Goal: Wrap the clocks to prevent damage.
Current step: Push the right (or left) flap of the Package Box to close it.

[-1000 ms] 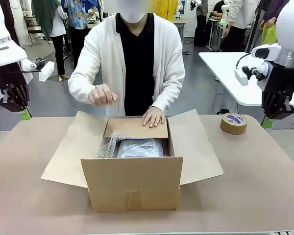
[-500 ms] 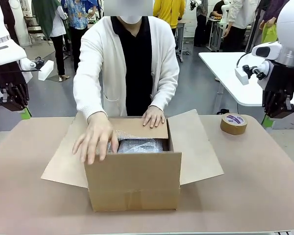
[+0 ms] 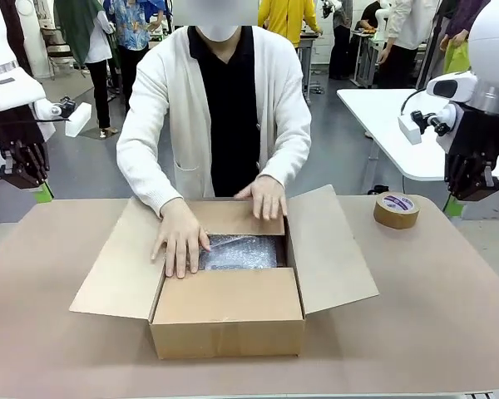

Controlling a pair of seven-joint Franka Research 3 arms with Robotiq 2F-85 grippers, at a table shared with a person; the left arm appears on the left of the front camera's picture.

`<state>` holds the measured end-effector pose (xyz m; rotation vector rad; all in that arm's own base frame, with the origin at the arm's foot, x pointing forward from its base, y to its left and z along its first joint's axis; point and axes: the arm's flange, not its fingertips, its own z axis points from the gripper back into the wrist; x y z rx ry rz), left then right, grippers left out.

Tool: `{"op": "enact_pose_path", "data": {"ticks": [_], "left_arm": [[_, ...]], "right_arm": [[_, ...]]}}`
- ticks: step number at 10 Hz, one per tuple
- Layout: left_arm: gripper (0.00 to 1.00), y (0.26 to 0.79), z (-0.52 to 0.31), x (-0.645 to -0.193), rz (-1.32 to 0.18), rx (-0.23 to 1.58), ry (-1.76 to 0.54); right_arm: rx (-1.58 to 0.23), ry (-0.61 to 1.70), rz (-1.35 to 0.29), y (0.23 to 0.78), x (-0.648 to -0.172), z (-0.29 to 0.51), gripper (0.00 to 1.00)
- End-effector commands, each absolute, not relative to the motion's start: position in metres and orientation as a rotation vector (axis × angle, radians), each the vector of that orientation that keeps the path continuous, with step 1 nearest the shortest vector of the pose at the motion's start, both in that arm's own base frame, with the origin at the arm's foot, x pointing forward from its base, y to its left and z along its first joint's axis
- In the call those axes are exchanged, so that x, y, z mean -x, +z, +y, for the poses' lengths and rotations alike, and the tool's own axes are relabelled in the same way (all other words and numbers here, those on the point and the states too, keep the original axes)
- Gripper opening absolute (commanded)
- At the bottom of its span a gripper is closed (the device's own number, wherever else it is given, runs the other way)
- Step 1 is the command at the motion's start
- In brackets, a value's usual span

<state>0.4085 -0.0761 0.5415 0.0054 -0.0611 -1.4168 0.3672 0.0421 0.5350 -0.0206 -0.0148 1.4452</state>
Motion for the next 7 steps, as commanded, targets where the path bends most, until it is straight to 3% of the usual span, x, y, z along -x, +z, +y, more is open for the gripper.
{"op": "enact_pose_path", "data": {"ticks": [1,7], "left_arm": [[0.00,0.5418,-0.0754,-0.4083,-0.067,0.000,-1.412],[0.00,0.5418,-0.0754,-0.4083,-0.067,0.000,-1.412]], "right_arm": [[0.029,1.453,-0.007,0.5354,-0.3663,0.0409,0.01],[0.029,1.453,-0.007,0.5354,-0.3663,0.0409,0.01]]}}
